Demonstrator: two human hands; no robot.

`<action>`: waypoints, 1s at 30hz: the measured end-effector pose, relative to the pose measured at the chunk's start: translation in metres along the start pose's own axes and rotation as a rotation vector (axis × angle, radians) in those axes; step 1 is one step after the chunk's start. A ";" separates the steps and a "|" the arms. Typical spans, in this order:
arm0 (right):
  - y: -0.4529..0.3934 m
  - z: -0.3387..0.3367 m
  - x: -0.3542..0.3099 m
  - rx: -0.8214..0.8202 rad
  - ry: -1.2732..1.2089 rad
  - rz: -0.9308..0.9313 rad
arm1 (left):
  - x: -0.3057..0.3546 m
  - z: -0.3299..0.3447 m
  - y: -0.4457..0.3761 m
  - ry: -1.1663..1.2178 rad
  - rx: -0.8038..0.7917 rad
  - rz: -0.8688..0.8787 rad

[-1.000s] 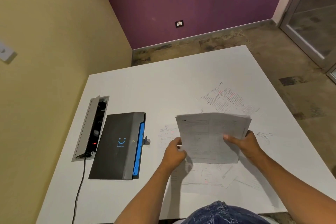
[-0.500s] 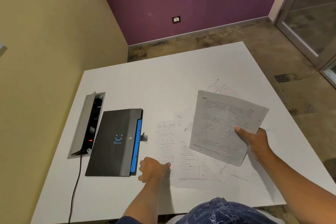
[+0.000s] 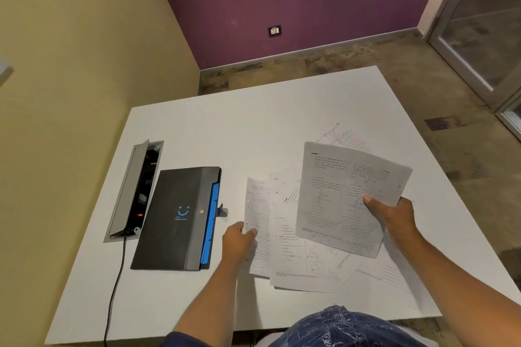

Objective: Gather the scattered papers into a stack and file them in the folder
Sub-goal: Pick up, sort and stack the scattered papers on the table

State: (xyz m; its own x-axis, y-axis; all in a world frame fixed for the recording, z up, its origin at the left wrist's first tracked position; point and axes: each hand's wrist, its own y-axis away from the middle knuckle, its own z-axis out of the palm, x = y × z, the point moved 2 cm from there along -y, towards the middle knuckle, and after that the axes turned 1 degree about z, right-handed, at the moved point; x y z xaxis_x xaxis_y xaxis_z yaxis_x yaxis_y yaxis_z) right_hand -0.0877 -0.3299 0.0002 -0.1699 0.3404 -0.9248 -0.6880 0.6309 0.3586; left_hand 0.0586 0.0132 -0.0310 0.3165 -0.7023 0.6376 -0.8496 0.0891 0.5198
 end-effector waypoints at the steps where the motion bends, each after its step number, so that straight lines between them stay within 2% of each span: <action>1: -0.001 0.000 0.000 0.007 0.001 0.003 | 0.004 -0.006 -0.002 0.009 -0.012 0.011; 6: -0.006 -0.005 0.002 0.031 0.033 0.011 | 0.025 -0.039 -0.016 0.057 -0.068 0.024; 12: -0.004 -0.002 -0.002 0.052 0.018 0.011 | 0.032 -0.073 -0.030 0.242 -0.023 -0.023; 16: -0.006 -0.005 -0.003 0.066 0.027 0.010 | 0.035 -0.090 -0.031 0.345 0.142 -0.006; 20: -0.006 -0.006 -0.003 0.084 0.056 0.010 | 0.034 -0.101 -0.025 0.599 0.274 -0.053; 24: -0.006 -0.004 -0.004 0.081 0.076 0.011 | 0.031 -0.107 -0.026 0.775 0.255 -0.092; 30: -0.009 0.001 -0.008 0.068 0.092 0.003 | 0.050 -0.102 -0.017 0.761 0.115 -0.059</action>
State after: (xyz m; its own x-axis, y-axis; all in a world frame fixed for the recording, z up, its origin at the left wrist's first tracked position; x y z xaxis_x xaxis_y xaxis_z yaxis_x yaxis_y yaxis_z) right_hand -0.0795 -0.3375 0.0045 -0.2378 0.2790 -0.9304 -0.6385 0.6769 0.3662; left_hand 0.1314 0.0488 0.0498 0.5304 -0.0207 0.8475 -0.8475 -0.0365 0.5296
